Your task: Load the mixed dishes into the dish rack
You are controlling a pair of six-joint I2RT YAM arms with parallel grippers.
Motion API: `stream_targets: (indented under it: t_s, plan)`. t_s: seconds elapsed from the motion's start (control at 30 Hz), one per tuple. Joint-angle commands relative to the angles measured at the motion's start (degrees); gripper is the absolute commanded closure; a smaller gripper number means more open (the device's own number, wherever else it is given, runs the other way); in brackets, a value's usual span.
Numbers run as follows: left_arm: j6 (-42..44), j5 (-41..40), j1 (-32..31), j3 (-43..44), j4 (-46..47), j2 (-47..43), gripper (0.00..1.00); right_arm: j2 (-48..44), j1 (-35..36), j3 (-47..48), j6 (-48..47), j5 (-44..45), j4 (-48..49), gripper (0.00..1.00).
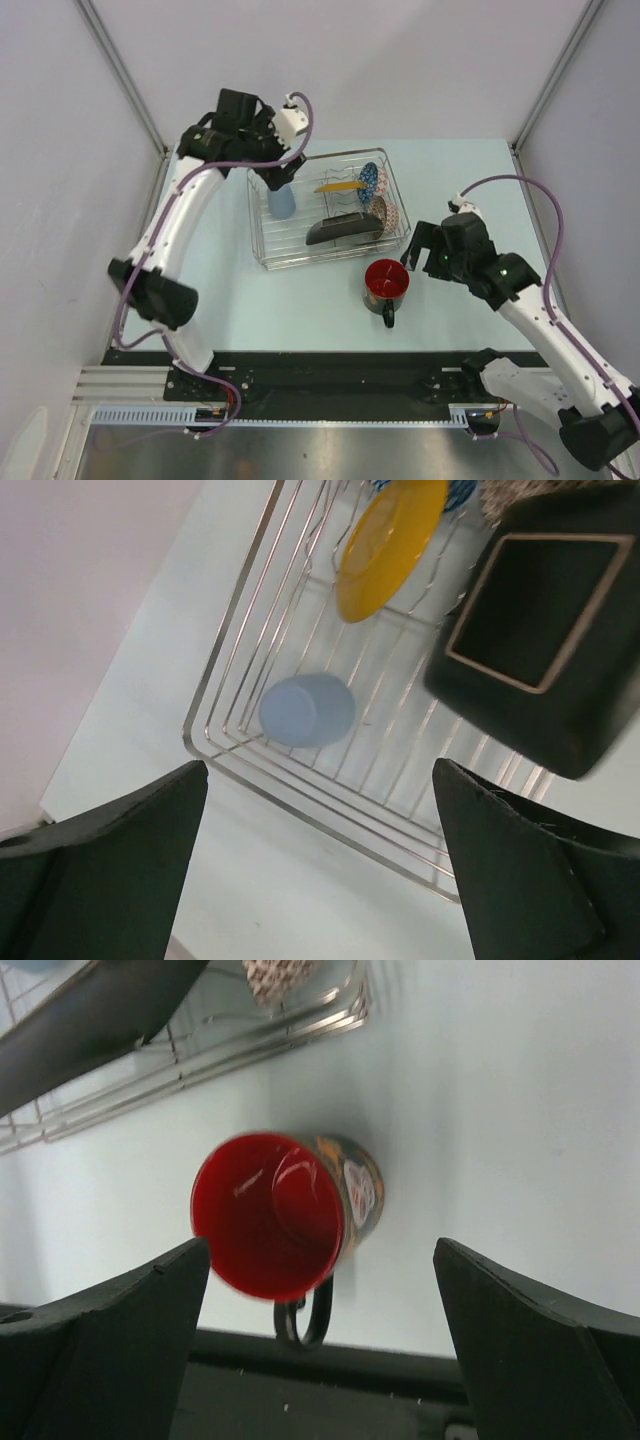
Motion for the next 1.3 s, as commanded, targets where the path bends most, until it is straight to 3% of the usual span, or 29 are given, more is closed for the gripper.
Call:
stream_targets:
  t_s: [0.0, 0.07, 0.13, 0.27, 0.37, 0.6, 1.03, 1.17, 1.27]
  plan:
    - [-7.1, 9.1, 0.3, -7.4, 4.3, -8.9, 0.00, -3.8, -3.5, -0.1, 6.8, 2.8, -6.4, 0.00]
    - [-10.4, 9.1, 0.7, -7.1, 4.7, -9.3, 0.00, -2.6, -7.5, -1.9, 6.0, -6.9, -5.2, 0.00]
    - [-13.6, 10.8, 1.4, -6.8, 5.8, -10.1, 0.00, -1.9, -8.5, -4.1, 4.2, -9.9, -3.7, 0.00]
    - [-15.9, 11.9, 1.5, -8.5, 8.9, -11.9, 0.00, 0.2, -1.5, -4.4, 4.7, 0.1, -3.6, 0.01]
    - [-17.0, 11.8, 1.5, -8.0, 7.2, -10.9, 0.00, 1.9, 2.7, -4.5, 5.3, 3.0, -2.4, 0.12]
    - [-18.4, 13.7, 1.5, -11.4, 7.6, -11.0, 0.00, 7.3, 3.9, -4.4, 4.6, 5.0, 0.5, 0.29]
    - [-20.3, 15.2, 1.5, -15.7, 11.5, -14.2, 0.00, 24.0, 6.1, -4.6, 3.1, 8.5, 11.0, 0.38]
    - [-20.3, 15.3, 1.5, -17.0, 12.4, -15.2, 0.00, 27.0, 7.8, -4.7, 3.2, 10.3, 11.8, 0.52]
    - [-20.5, 15.2, 1.5, -17.8, 13.1, -15.2, 0.00, 27.4, 8.5, -5.0, 3.4, 10.6, 12.4, 0.70]
